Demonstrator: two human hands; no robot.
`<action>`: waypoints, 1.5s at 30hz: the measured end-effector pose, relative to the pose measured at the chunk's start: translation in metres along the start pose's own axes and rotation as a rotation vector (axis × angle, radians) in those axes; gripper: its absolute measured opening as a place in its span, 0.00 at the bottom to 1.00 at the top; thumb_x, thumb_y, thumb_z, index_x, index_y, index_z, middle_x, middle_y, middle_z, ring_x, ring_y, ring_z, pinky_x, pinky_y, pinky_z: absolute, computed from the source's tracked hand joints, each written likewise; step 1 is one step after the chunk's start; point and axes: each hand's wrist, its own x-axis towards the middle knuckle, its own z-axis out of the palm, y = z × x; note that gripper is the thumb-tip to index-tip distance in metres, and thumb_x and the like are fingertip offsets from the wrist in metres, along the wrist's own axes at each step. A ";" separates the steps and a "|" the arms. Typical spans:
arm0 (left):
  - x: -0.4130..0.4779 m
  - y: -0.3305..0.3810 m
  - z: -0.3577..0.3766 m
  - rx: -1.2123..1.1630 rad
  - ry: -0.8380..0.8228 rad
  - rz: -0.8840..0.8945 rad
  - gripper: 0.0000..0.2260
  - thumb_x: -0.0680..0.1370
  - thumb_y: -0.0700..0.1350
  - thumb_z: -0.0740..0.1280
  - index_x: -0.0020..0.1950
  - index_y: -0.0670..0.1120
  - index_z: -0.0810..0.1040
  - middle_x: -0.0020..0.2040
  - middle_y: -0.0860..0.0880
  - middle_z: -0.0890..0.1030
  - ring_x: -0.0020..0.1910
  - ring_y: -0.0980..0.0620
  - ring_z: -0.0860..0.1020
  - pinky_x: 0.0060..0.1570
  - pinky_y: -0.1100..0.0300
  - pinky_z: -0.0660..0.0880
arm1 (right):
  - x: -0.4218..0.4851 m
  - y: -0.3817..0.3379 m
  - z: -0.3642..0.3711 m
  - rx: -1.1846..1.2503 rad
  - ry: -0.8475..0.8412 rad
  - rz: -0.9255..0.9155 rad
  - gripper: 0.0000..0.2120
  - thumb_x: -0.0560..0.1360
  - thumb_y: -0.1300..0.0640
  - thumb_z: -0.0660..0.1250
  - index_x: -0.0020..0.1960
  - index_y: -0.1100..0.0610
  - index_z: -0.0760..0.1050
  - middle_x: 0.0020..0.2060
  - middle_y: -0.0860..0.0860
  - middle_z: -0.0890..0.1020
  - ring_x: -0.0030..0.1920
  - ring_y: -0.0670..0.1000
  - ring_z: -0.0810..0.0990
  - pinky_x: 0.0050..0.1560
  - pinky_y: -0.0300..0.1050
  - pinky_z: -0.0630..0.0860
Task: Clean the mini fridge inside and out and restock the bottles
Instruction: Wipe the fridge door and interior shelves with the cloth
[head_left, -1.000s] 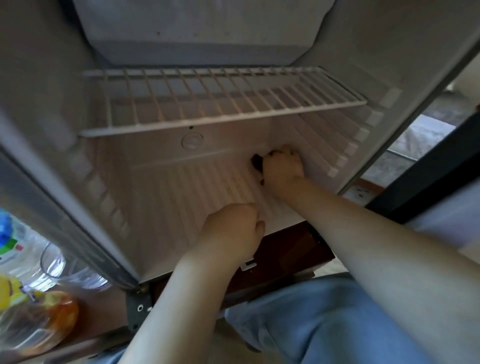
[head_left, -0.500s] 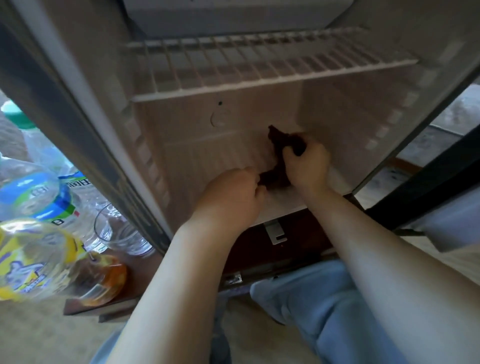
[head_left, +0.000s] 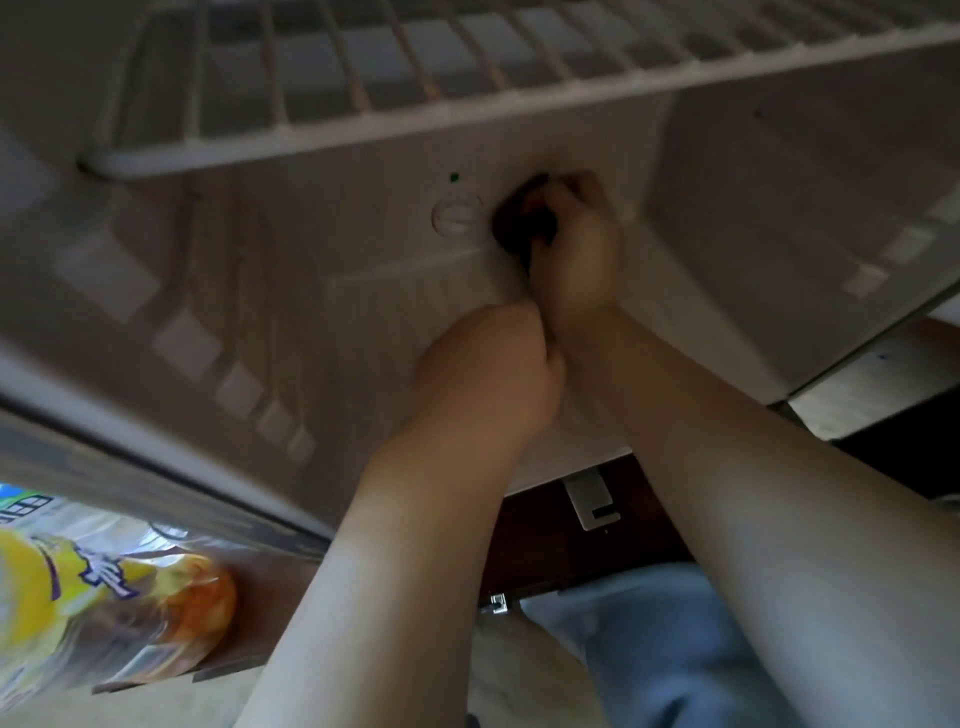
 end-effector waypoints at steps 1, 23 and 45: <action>-0.001 -0.001 0.000 -0.001 0.000 -0.003 0.12 0.79 0.49 0.60 0.58 0.45 0.75 0.54 0.44 0.79 0.54 0.43 0.77 0.53 0.50 0.74 | -0.005 0.007 0.004 -0.014 -0.022 0.019 0.14 0.64 0.72 0.63 0.45 0.61 0.81 0.48 0.59 0.80 0.46 0.58 0.78 0.43 0.42 0.72; -0.007 -0.026 -0.009 0.115 -0.103 -0.197 0.16 0.78 0.44 0.60 0.66 0.45 0.71 0.64 0.42 0.75 0.62 0.42 0.74 0.61 0.51 0.72 | 0.004 0.000 -0.001 -0.134 -0.208 0.074 0.12 0.73 0.65 0.64 0.53 0.59 0.81 0.55 0.58 0.77 0.51 0.58 0.77 0.42 0.38 0.64; -0.003 -0.030 -0.012 0.056 -0.013 -0.268 0.17 0.79 0.40 0.57 0.68 0.45 0.69 0.65 0.42 0.72 0.64 0.41 0.71 0.63 0.49 0.70 | 0.019 -0.022 -0.007 0.206 0.068 -0.105 0.19 0.66 0.64 0.64 0.56 0.59 0.80 0.54 0.54 0.78 0.55 0.48 0.77 0.55 0.33 0.72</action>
